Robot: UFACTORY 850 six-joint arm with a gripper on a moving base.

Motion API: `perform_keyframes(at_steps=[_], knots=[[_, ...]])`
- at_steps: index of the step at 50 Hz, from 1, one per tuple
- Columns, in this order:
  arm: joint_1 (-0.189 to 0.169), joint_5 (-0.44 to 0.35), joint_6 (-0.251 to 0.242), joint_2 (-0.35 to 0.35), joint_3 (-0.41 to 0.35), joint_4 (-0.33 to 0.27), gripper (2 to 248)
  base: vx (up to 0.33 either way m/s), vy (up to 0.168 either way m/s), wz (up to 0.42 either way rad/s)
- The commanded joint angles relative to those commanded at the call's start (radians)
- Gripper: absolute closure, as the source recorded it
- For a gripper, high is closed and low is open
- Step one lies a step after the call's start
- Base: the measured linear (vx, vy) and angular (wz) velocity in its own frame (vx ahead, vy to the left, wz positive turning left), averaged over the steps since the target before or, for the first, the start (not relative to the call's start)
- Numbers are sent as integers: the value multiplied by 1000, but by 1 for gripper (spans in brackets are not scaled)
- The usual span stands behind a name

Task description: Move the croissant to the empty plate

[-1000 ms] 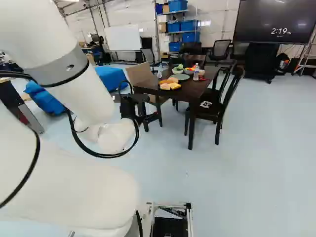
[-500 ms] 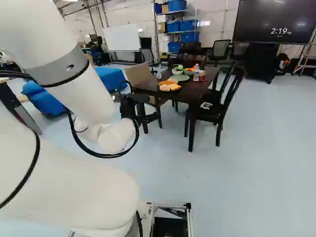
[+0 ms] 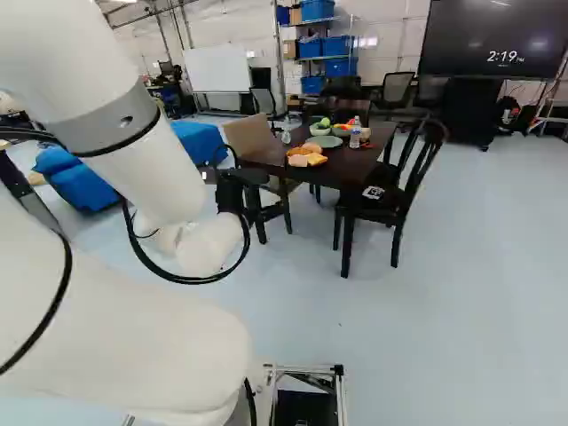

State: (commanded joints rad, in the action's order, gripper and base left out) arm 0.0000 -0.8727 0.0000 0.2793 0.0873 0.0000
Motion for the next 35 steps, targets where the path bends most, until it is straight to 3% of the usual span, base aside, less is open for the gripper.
perform_keyframes(at_steps=[35], knots=[[0,0,0,0,0,0,3,93,57,-16]])
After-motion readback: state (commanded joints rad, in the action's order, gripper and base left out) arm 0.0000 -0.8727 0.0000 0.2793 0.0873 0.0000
